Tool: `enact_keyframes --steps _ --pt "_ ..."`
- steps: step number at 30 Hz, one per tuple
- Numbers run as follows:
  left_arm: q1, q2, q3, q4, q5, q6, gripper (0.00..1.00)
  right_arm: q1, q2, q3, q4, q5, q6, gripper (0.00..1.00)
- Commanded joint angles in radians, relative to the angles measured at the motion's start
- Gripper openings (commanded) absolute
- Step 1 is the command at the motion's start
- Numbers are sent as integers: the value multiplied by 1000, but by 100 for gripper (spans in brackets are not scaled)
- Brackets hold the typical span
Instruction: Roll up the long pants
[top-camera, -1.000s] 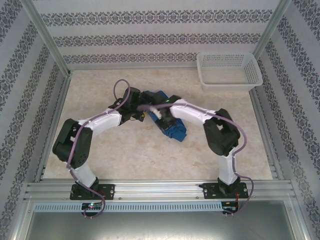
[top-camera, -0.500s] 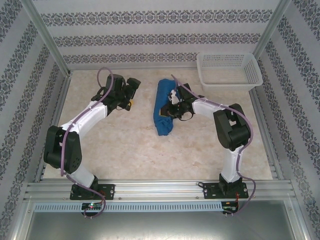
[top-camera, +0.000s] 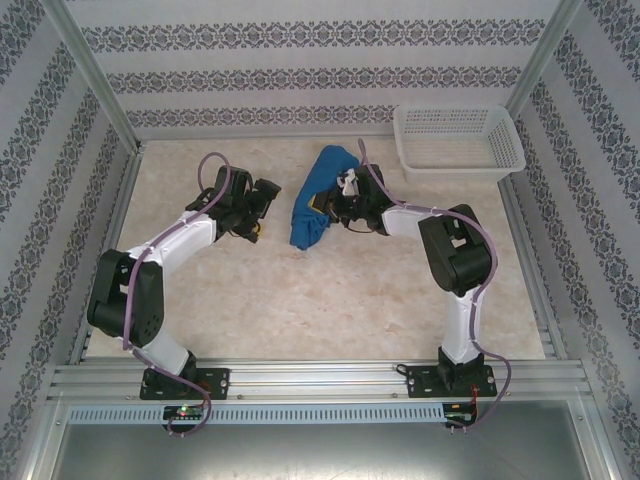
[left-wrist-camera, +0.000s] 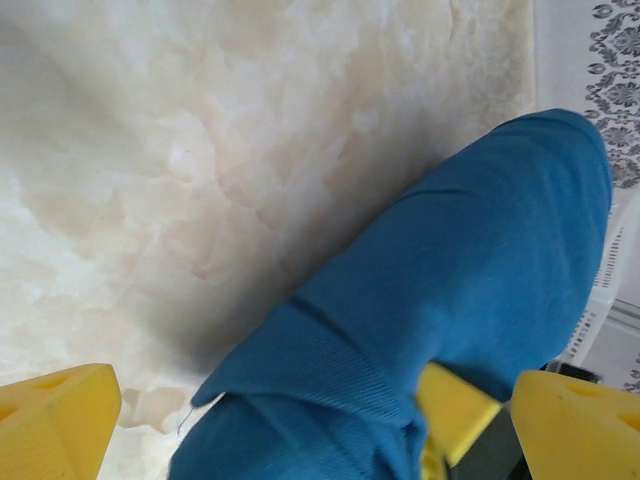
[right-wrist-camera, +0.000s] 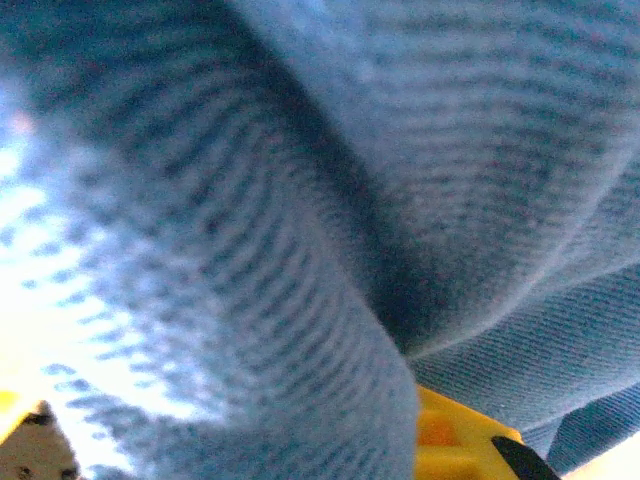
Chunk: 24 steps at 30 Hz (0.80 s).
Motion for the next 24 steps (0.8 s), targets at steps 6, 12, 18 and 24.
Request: enact_keyframes --steps 6,12,18,24 --pt "54 -58 83 -151 31 82 100 -15 -28 147 273 75 142 0" --pt "77 -65 116 -194 59 93 100 -33 -80 295 83 126 45 0" --pt "98 -69 149 -234 84 118 100 -90 -127 405 -53 180 -23 0" --pt "140 -53 189 -264 123 146 100 -173 -185 535 -248 224 -128 0"
